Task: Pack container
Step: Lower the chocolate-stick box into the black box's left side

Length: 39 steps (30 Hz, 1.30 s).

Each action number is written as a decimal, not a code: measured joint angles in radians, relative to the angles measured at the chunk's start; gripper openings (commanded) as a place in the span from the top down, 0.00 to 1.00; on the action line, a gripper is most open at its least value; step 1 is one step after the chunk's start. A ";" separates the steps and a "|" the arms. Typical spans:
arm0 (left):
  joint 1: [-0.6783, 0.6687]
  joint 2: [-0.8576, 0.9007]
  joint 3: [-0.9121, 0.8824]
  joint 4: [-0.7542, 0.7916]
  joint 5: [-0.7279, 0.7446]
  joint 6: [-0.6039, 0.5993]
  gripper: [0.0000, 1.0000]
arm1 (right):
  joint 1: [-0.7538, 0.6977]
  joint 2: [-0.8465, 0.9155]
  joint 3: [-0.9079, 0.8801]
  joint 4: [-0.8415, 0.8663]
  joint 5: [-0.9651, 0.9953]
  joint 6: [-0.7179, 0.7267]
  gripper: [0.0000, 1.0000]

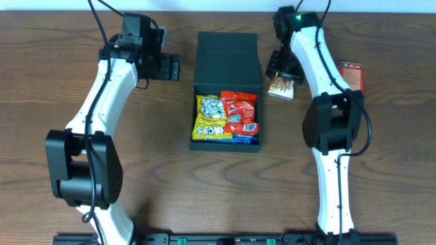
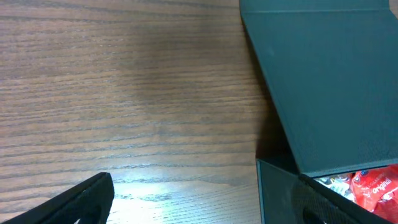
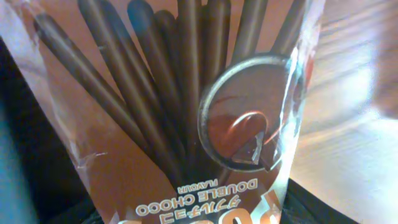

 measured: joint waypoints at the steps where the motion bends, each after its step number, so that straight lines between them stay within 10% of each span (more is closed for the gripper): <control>1: 0.000 0.000 0.000 0.000 -0.004 0.000 0.08 | 0.001 0.000 0.067 -0.052 -0.005 -0.015 0.35; 8: 0.001 0.000 0.000 0.001 -0.018 0.000 0.08 | 0.071 -0.010 0.283 -0.180 -0.122 -0.097 0.32; 29: 0.103 0.000 0.000 -0.090 -0.019 0.008 0.09 | 0.424 -0.016 0.090 -0.180 -0.139 -0.179 0.41; 39: 0.104 0.000 0.000 -0.091 -0.018 0.011 0.09 | 0.431 -0.017 -0.018 -0.165 -0.146 -0.150 0.13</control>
